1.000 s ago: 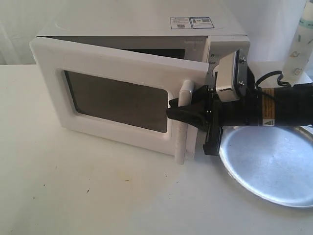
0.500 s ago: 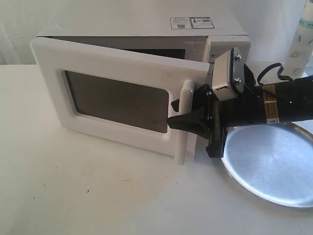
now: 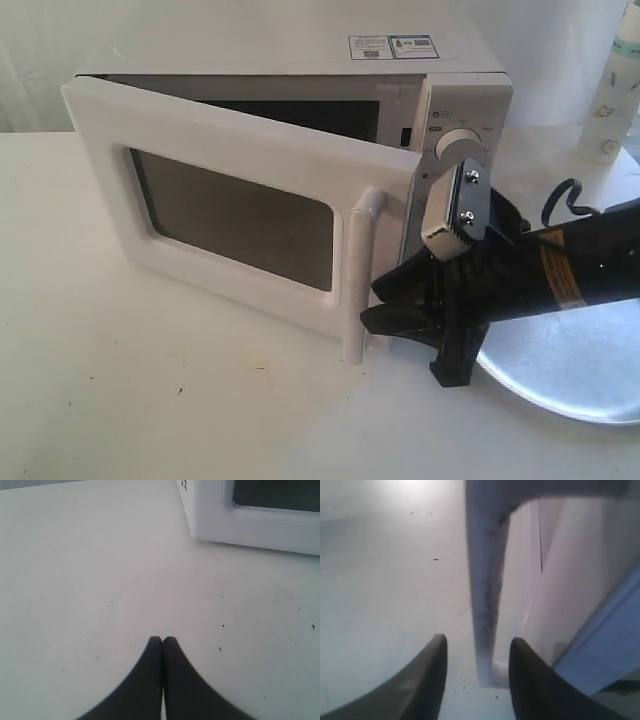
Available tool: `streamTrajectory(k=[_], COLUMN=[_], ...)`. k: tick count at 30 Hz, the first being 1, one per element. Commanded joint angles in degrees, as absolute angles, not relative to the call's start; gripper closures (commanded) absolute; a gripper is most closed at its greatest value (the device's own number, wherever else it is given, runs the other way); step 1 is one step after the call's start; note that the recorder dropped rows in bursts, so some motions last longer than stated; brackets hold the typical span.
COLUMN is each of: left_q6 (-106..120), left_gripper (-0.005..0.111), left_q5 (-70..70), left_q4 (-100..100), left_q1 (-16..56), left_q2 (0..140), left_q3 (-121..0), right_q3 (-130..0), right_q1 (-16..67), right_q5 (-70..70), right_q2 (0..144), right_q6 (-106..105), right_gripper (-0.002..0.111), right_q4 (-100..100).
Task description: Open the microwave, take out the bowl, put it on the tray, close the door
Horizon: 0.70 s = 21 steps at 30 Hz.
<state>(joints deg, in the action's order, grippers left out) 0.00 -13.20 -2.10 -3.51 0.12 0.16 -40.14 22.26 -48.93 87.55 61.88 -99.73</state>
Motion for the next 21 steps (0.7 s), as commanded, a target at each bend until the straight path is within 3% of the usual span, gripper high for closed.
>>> streamTrajectory(k=[1, 5, 15, 21], left_q6=[0.0, 0.0, 0.0, 0.0], left_gripper=[0.107, 0.107, 0.107, 0.107], left_q5=[-13.36, -13.36, -13.36, -13.36], left_q4=[-2.56, -2.56, -2.56, -2.56], left_q1=[-3.25, -3.25, -3.25, -3.25], left_q2=[0.0, 0.0, 0.0, 0.0], left_q3=[0.0, 0.0, 0.0, 0.0], right_q3=[-39.46, -39.46, -39.25, -39.25], right_q1=[22.2, 22.2, 23.1, 23.1], right_q5=[-53.34, -69.96, -69.96, -69.96], right_q2=[86.27, 83.41, 71.69, 68.82], right_q6=[62.17, 62.84, 69.53, 53.76], right_gripper=[0.07, 0.07, 0.07, 0.073], right_q4=[-99.95, -99.95, -99.95, -99.95])
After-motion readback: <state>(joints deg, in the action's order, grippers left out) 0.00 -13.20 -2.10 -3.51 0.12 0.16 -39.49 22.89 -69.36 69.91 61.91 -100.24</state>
